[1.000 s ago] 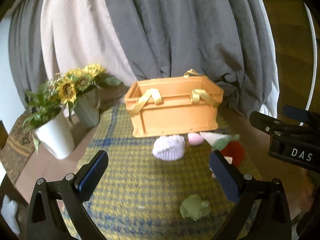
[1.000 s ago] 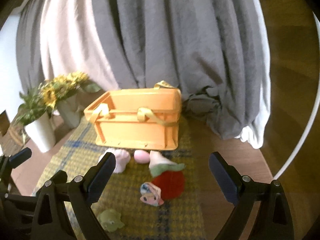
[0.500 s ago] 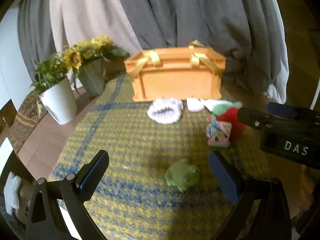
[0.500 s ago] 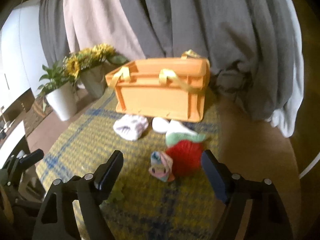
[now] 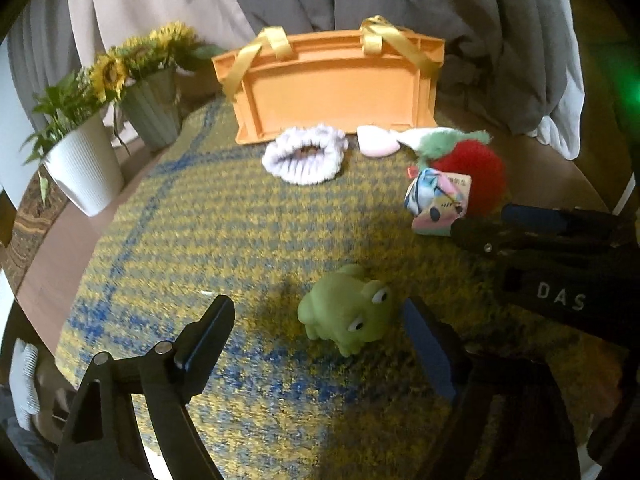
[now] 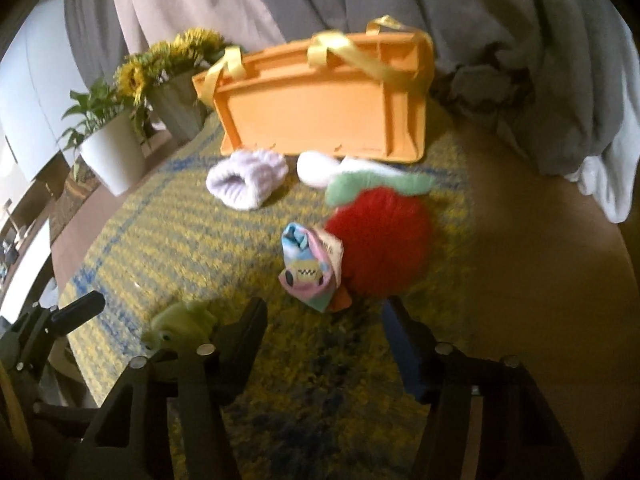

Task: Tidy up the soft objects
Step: 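Grasp the green frog with the left gripper while the right gripper grasps the patterned sock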

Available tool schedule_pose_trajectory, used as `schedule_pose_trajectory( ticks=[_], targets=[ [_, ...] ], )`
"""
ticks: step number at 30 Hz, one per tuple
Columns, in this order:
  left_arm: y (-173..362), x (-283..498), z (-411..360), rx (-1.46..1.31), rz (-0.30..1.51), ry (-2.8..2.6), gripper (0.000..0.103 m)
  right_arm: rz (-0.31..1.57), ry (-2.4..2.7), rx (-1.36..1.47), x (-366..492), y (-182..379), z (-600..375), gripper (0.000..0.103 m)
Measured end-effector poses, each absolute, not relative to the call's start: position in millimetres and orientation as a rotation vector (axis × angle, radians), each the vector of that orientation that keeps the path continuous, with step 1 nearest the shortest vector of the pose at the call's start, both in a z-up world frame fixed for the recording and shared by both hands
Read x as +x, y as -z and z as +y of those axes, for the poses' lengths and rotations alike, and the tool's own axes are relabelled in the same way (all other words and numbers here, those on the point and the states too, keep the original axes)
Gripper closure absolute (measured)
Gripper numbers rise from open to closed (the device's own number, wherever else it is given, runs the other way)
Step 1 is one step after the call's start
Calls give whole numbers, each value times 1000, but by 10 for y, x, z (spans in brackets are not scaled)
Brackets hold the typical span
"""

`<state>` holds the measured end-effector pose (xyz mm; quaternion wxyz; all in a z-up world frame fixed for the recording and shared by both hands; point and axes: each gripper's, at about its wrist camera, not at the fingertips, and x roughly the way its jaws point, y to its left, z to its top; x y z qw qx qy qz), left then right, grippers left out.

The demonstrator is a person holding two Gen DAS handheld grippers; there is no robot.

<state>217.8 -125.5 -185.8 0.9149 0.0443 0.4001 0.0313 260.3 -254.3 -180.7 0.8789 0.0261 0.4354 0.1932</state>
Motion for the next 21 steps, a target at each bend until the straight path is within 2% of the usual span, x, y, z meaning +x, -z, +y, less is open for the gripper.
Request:
schedule_pose_trajectory(
  ticks=[17, 19, 21],
  targets=[
    [2056, 2398, -1220, 32, 885, -28, 29, 946, -453, 11, 2860, 2061, -2347, 50],
    [2068, 2419, -1208, 9, 892, -17, 32, 944, -454, 7, 2882, 2067, -2324, 50],
    [2093, 2442, -1208, -8, 907, 4, 41, 942, -453, 6, 2901, 2074, -2310, 50]
  ],
)
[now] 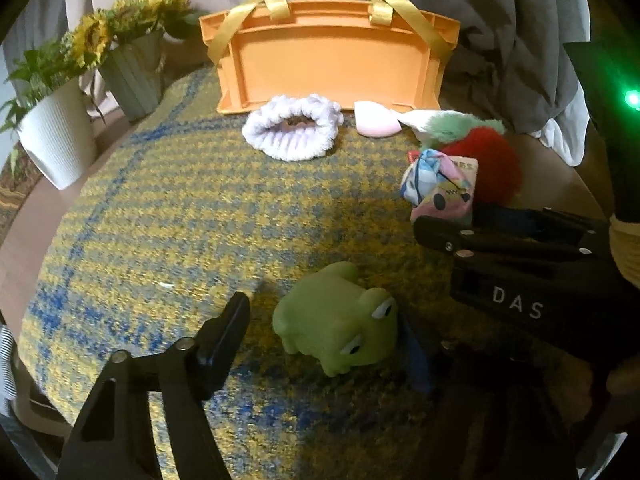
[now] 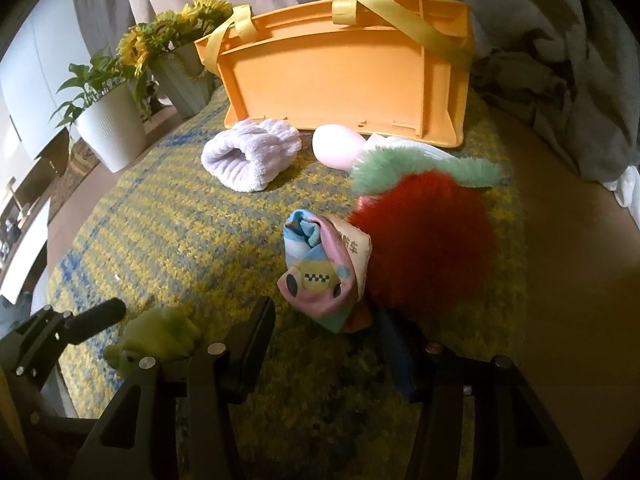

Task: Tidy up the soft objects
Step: 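Grasp the green frog with the left gripper while the right gripper grasps the patterned sock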

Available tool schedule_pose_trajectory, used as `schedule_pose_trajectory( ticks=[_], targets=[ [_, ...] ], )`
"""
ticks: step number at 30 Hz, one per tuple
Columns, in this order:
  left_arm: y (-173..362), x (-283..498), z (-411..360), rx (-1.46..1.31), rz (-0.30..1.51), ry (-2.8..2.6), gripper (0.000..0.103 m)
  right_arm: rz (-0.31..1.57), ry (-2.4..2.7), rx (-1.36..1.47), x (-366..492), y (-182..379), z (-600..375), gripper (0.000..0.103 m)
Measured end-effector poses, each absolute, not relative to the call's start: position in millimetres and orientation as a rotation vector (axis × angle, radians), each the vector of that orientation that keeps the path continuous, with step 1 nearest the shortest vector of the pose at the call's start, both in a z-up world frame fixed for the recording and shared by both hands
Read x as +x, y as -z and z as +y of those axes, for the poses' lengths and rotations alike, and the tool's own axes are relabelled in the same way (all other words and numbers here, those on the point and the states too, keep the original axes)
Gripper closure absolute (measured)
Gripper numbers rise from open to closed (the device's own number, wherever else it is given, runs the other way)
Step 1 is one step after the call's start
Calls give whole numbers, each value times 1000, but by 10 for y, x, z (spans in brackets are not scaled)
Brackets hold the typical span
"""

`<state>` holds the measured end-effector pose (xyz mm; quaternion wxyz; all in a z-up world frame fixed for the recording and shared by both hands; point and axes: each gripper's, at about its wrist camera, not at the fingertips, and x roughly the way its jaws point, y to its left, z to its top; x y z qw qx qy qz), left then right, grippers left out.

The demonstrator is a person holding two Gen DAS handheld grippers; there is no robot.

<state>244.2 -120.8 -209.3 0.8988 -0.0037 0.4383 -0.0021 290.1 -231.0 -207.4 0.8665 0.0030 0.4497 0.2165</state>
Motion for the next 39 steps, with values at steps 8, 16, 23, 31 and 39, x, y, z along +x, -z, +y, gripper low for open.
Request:
schedule_pose_trajectory(
  ticks=[8, 16, 23, 31, 39],
  targets=[
    [2058, 2412, -1217, -4, 909, 16, 47, 935, -444, 11, 2917, 2076, -2328, 72],
    [1908, 2367, -1115, 1, 867, -36, 47, 902, -455, 0, 2795, 1998, -2317, 77],
    [1804, 2333, -1050, -2, 837, -39, 47, 883, -468, -1, 2652, 1923, -2280, 81],
    [1769, 2304, -911, -11, 814, -21, 47, 913, -468, -11, 2516, 1914, -2148, 81],
    [1776, 2291, -787, -9, 818, 1, 47, 934, -426, 4, 2418, 1942, -2081, 81]
  ],
)
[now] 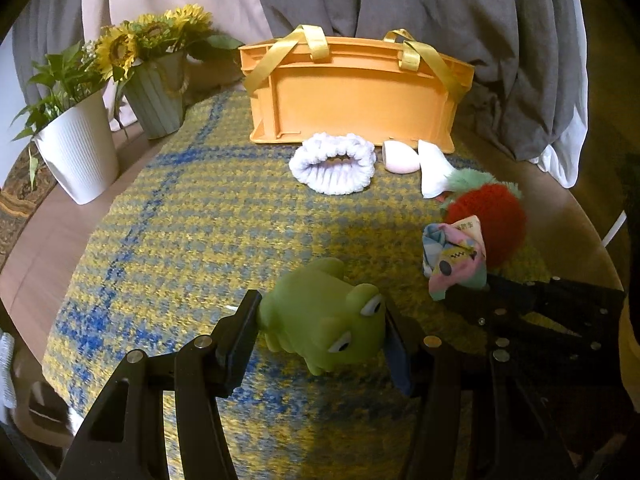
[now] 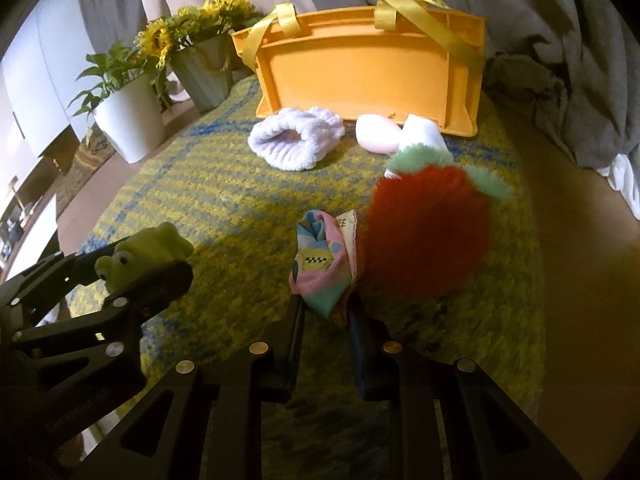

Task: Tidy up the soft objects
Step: 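Grasp the green frog with the left gripper while the right gripper grasps the patterned sock, then lift the frog with the left gripper while the right gripper carries the sock over the crate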

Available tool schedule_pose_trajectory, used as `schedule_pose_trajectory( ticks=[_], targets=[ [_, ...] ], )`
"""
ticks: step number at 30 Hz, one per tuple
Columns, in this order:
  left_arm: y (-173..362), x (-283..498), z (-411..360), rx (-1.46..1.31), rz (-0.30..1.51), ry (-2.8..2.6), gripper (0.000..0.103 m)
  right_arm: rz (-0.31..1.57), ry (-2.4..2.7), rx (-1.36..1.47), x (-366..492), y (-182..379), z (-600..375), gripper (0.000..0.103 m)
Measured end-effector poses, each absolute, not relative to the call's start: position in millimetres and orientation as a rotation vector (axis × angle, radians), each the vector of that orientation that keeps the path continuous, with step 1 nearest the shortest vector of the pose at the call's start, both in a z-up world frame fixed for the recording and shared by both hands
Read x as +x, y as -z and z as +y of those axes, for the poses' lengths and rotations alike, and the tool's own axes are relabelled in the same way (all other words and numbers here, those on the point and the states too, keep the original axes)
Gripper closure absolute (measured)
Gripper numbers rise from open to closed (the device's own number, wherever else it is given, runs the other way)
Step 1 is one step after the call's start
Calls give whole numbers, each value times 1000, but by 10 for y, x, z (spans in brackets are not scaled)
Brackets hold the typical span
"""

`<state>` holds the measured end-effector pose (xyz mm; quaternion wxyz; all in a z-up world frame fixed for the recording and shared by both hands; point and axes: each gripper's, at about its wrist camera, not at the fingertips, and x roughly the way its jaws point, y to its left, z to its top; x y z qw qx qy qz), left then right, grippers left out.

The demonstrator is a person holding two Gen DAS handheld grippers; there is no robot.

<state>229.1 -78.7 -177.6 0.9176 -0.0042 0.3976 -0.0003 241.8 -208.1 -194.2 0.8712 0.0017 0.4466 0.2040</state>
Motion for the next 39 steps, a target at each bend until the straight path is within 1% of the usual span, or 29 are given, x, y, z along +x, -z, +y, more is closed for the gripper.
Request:
schedule_pose_trajectory(
  ticks=[12, 23, 39],
  targets=[
    [1536, 2346, -582, 11, 759, 43, 47, 861, -393, 19, 2364, 1672, -1906, 87],
    [1270, 2478, -469, 3, 704, 105, 47, 793, -320, 56, 2383, 1362, -1859, 87],
    [644, 2774, -223, 25, 558, 181, 47, 622, -207, 123, 2529, 757, -1729, 87]
  ],
)
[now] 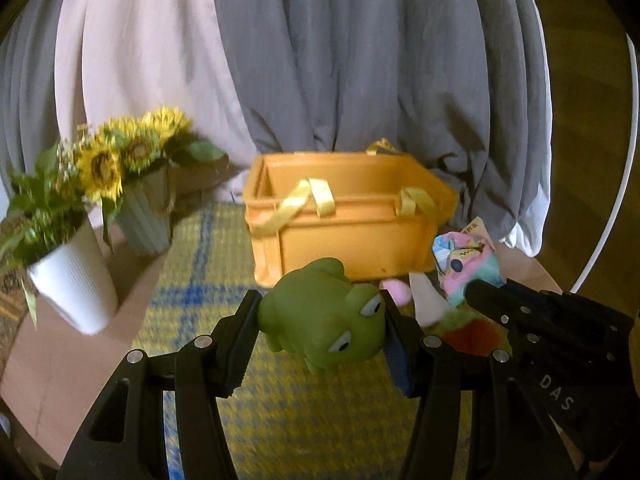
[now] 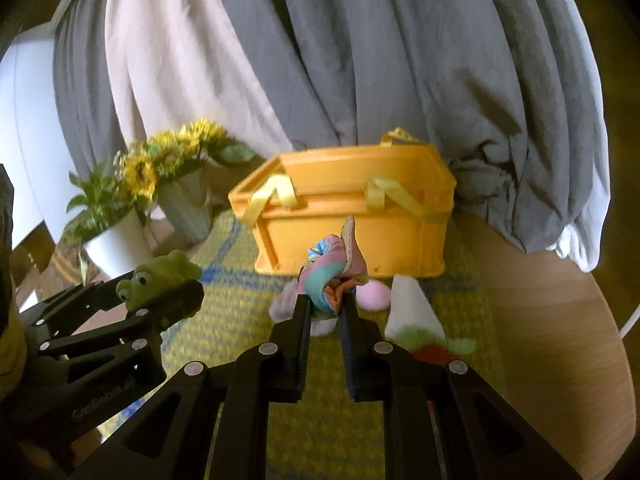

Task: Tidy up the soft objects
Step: 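Lift the frog with the left gripper while the right gripper carries the sock over the crate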

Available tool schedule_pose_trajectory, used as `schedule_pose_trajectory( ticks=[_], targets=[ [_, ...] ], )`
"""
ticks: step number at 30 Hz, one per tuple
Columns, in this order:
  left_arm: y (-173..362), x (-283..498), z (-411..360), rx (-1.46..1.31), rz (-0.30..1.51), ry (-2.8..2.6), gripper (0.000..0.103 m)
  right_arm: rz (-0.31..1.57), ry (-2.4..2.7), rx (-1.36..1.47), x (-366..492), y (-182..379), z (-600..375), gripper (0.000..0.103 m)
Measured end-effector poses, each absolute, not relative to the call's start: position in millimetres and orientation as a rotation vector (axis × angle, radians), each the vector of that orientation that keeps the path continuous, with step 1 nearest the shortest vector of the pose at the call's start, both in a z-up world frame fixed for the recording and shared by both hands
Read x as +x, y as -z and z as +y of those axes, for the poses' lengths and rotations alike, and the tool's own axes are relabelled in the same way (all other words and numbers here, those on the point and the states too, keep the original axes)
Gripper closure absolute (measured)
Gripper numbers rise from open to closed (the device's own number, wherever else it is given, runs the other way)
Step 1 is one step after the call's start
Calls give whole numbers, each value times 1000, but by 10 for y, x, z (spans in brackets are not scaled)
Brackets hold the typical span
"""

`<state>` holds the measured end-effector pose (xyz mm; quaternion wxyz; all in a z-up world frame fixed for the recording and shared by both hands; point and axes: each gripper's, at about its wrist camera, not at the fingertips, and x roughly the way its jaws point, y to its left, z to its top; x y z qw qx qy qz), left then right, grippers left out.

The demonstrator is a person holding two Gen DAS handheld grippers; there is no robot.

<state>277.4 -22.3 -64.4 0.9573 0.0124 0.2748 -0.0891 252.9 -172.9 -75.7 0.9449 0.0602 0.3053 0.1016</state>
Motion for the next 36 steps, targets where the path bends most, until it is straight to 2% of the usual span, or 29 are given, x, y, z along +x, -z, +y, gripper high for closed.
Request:
schedule_pose_trajectory(
  ticks=[20, 36],
  targets=[
    [85, 3282, -198, 34, 400, 238, 47, 434, -118, 137, 2870, 164, -1715, 87],
    [-121, 3805, -282, 43, 346, 243, 47, 381, -102, 126, 3356, 7, -1848, 87]
  ],
)
